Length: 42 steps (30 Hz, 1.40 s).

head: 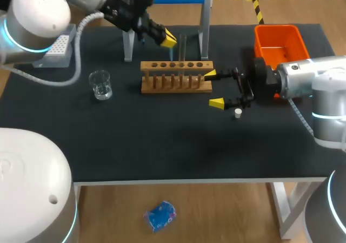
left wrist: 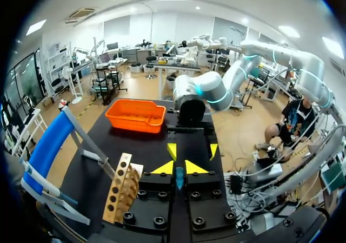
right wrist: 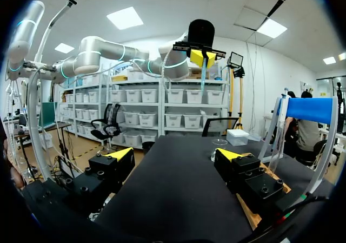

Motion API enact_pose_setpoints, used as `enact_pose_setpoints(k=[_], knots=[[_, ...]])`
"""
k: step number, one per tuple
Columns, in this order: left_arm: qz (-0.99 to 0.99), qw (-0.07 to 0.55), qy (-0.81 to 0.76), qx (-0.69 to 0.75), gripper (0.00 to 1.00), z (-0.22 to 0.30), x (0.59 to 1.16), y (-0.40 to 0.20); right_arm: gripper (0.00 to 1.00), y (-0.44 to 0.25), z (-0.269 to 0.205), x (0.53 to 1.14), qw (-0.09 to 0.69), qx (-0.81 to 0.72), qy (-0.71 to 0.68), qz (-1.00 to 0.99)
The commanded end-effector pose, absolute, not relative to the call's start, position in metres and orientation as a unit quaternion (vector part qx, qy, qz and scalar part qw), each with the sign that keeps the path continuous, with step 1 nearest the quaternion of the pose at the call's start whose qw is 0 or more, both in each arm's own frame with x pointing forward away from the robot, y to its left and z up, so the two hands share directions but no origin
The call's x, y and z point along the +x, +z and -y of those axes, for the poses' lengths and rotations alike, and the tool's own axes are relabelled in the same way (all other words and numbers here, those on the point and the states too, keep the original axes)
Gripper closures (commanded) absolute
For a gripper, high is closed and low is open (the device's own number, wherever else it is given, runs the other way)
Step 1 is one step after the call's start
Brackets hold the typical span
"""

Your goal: Invert the test tube, pick up the pipette, mount the tip to pipette, aspirate from beaker and dispense into the tube, eject the tip, return the pipette, and cap with the stopper.

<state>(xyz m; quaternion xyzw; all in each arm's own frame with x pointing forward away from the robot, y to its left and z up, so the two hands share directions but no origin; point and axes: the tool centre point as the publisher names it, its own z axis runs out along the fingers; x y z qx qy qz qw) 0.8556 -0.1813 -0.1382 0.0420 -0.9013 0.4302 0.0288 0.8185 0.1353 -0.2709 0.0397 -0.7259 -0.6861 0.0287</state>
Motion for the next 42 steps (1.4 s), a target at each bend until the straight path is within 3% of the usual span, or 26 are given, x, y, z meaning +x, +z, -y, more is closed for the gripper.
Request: enact_pose_setpoints(k=[1, 13, 42], knots=[[0.899, 0.030, 0.435, 0.039, 1.00, 0.203, 0.849, -0.151, 0.00, -0.271, -0.135, 0.818, 0.028, 0.039, -0.686, 0.726], [0.897, 0.054, 0.438, 0.018, 1.00, 0.253, 0.818, -0.171, 0.00, -0.271, -0.135, 0.818, 0.028, 0.039, -0.686, 0.726], [0.903, 0.039, 0.427, -0.007, 1.00, 0.267, 0.811, -0.192, 0.00, -0.271, -0.135, 0.818, 0.028, 0.039, -0.686, 0.726]])
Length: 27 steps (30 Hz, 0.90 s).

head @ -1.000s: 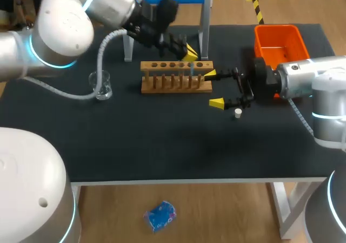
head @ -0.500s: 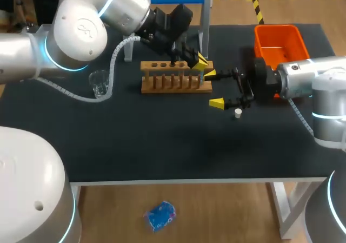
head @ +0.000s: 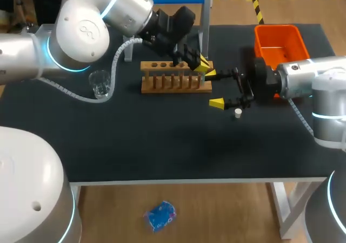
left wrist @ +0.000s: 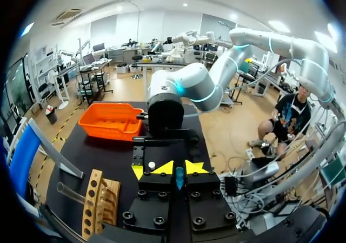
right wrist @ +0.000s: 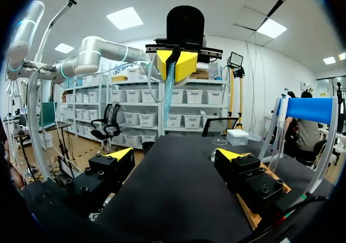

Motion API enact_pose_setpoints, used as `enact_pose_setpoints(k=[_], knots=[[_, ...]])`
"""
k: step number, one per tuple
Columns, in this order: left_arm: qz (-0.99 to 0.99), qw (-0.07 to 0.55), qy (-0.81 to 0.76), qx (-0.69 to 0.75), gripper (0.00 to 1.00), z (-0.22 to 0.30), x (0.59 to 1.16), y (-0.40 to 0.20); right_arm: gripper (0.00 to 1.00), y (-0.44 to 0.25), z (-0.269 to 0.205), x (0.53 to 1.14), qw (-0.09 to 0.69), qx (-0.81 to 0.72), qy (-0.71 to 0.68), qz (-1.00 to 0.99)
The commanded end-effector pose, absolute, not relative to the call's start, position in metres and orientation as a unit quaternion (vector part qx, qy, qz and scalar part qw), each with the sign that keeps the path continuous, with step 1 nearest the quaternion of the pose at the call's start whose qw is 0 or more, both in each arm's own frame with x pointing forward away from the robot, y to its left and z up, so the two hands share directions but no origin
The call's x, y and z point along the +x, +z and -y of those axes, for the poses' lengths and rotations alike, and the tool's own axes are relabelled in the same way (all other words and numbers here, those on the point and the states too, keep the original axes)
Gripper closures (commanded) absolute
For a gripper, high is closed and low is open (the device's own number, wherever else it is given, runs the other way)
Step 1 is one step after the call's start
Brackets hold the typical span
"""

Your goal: Invert the test tube, pick up the pipette, mount the tip to pipette, aspirate from beaker and dispense into the tube, eject the tip, return the pipette, and cap with the stopper.

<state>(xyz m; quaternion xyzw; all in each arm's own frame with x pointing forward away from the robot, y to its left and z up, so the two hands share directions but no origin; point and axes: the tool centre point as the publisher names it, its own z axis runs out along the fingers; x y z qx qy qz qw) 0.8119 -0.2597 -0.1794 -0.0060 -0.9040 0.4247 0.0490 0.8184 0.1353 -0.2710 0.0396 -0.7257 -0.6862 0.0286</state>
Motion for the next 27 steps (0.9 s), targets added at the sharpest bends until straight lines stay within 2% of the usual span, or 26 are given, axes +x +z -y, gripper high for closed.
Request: enact_pose_setpoints(k=[1, 27], knots=[[0.903, 0.035, 0.428, -0.009, 1.00, 0.268, 0.811, -0.193, 0.00, -0.271, -0.135, 0.818, 0.028, 0.039, -0.686, 0.726], [0.912, 0.033, 0.409, -0.012, 1.00, 0.275, 0.808, -0.204, 0.00, -0.266, -0.141, 0.821, 0.035, 0.040, -0.685, 0.726]])
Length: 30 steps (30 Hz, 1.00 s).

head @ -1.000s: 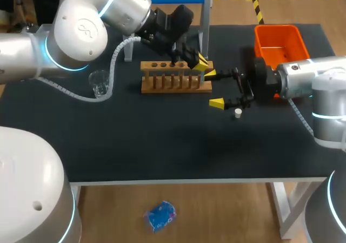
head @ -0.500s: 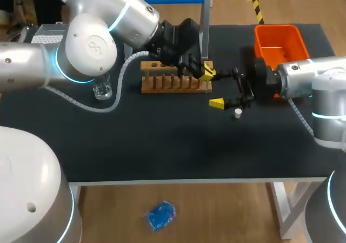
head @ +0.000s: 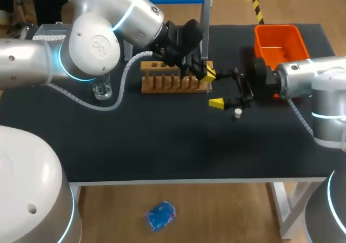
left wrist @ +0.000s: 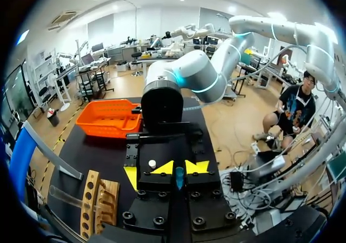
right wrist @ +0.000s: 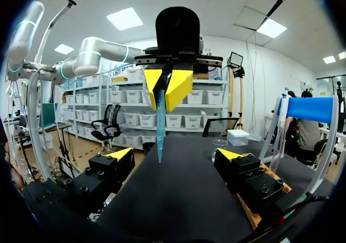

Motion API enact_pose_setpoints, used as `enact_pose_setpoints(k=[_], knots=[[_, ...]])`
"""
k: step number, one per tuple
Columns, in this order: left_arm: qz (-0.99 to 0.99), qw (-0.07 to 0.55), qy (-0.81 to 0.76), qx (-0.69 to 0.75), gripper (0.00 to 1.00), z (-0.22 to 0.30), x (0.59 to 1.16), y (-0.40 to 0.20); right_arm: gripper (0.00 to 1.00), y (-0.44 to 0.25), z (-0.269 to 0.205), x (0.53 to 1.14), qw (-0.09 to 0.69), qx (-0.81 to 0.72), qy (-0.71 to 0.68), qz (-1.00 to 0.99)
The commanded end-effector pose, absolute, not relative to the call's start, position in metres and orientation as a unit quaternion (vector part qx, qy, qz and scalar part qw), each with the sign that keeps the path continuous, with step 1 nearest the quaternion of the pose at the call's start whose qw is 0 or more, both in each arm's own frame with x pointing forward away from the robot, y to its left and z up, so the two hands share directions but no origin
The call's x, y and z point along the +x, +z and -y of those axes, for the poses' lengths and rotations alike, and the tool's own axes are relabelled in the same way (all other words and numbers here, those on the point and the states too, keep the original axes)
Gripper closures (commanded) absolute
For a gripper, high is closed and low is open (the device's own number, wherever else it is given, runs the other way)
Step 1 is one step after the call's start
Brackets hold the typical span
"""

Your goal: Invert the test tube, pick up the pipette, mount the tip to pipette, aspirate from beaker and dispense into the tube, eject the tip, return the pipette, and cap with the stopper.

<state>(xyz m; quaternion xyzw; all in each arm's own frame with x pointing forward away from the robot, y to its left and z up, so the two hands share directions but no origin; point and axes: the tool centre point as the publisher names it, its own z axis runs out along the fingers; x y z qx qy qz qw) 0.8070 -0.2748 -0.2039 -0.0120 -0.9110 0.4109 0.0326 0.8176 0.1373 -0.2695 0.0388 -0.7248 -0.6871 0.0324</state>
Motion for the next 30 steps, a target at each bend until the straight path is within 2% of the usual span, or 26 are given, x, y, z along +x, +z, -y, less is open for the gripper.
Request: enact_pose_setpoints(k=[1, 22, 23, 25, 26, 29, 30], knots=[[0.912, 0.033, 0.409, -0.012, 1.00, 0.275, 0.808, -0.204, 0.00, -0.265, -0.142, 0.821, 0.035, 0.040, -0.685, 0.727], [0.912, 0.033, 0.409, -0.012, 1.00, 0.275, 0.808, -0.204, 0.00, -0.255, -0.157, 0.823, 0.066, 0.029, -0.704, 0.707], [0.912, 0.033, 0.409, -0.012, 1.00, 0.275, 0.808, -0.204, 0.11, -0.254, -0.157, 0.823, 0.065, 0.029, -0.704, 0.707], [0.912, 0.033, 0.409, -0.012, 1.00, 0.275, 0.808, -0.204, 0.44, -0.254, -0.157, 0.823, 0.065, 0.030, -0.705, 0.706], [0.912, 0.033, 0.409, -0.012, 1.00, 0.275, 0.808, -0.204, 0.50, -0.254, -0.157, 0.823, 0.065, 0.031, -0.705, 0.706], [0.912, 0.033, 0.409, -0.012, 1.00, 0.275, 0.808, -0.204, 0.56, -0.254, -0.157, 0.822, 0.066, 0.031, -0.705, 0.706], [0.912, 0.033, 0.409, -0.012, 1.00, 0.275, 0.808, -0.204, 0.66, -0.254, -0.157, 0.822, 0.066, 0.032, -0.705, 0.706]])
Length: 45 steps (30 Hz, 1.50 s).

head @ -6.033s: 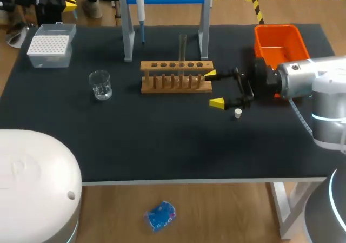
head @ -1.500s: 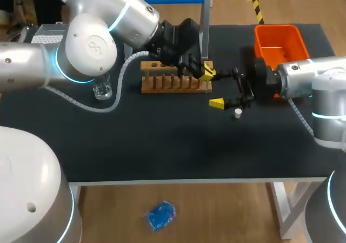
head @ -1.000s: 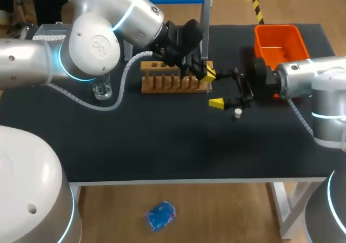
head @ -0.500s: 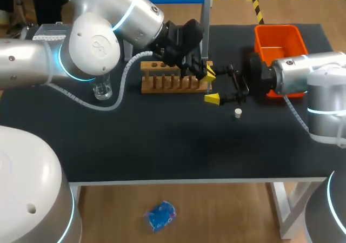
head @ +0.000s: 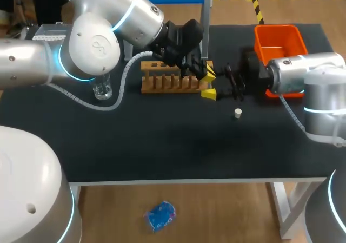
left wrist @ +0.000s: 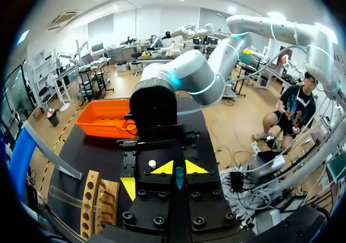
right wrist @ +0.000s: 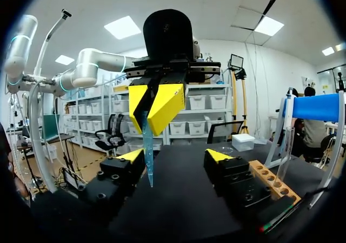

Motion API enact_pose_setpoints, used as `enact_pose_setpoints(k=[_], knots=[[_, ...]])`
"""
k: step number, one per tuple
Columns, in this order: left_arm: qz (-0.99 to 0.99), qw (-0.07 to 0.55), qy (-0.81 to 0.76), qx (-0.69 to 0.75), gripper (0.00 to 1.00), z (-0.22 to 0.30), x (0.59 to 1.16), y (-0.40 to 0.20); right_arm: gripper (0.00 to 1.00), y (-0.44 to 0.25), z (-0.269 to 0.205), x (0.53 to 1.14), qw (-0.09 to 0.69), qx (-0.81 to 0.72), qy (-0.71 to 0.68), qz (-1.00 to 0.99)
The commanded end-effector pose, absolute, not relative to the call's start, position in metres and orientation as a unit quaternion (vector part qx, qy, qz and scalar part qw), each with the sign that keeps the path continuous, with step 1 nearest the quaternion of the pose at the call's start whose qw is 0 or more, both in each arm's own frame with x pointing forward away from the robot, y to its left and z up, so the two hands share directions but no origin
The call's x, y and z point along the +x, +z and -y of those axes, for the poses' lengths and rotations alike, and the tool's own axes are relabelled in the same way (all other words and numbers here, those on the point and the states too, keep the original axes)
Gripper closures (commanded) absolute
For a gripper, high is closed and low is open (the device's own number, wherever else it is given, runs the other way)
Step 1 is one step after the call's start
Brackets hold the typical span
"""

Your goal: Invert the test tube, pick up the pipette, mount the tip to pipette, aspirate from beaker and dispense into the tube, eject the tip, return the pipette, and cap with the stopper.

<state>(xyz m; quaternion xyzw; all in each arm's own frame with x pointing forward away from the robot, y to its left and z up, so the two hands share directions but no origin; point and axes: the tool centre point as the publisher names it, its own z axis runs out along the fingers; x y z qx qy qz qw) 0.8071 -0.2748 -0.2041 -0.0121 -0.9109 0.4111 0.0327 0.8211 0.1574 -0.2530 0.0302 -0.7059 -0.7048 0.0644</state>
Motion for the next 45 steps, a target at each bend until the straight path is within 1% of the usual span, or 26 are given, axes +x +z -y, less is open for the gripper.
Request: enact_pose_setpoints(k=[1, 2, 3, 6, 26, 27, 28, 29, 45], knots=[[0.912, 0.033, 0.409, -0.012, 1.00, 0.275, 0.808, -0.204, 0.70, -0.254, -0.157, 0.822, 0.066, 0.032, -0.705, 0.706], [0.912, 0.033, 0.409, -0.012, 1.00, 0.275, 0.808, -0.204, 0.77, -0.254, -0.157, 0.822, 0.067, 0.032, -0.705, 0.705], [0.912, 0.033, 0.409, -0.012, 1.00, 0.275, 0.808, -0.204, 0.86, -0.254, -0.157, 0.822, 0.067, 0.032, -0.705, 0.705], [0.912, 0.033, 0.409, -0.012, 1.00, 0.275, 0.808, -0.204, 1.00, -0.254, -0.157, 0.821, 0.067, 0.032, -0.705, 0.705], [0.912, 0.033, 0.409, -0.012, 1.00, 0.275, 0.808, -0.204, 1.00, -0.254, -0.154, 0.820, 0.066, 0.036, -0.708, 0.703], [0.912, 0.033, 0.409, -0.012, 0.95, 0.275, 0.808, -0.204, 1.00, -0.253, -0.154, 0.820, 0.066, 0.036, -0.708, 0.702], [0.912, 0.033, 0.409, -0.012, 0.67, 0.275, 0.808, -0.204, 1.00, -0.253, -0.154, 0.820, 0.067, 0.036, -0.708, 0.702], [0.912, 0.033, 0.409, -0.012, 0.00, 0.275, 0.808, -0.204, 1.00, -0.253, -0.154, 0.820, 0.066, 0.036, -0.708, 0.702], [0.912, 0.033, 0.409, -0.012, 0.00, 0.275, 0.808, -0.204, 1.00, -0.253, -0.147, 0.824, 0.052, 0.039, -0.702, 0.709]])
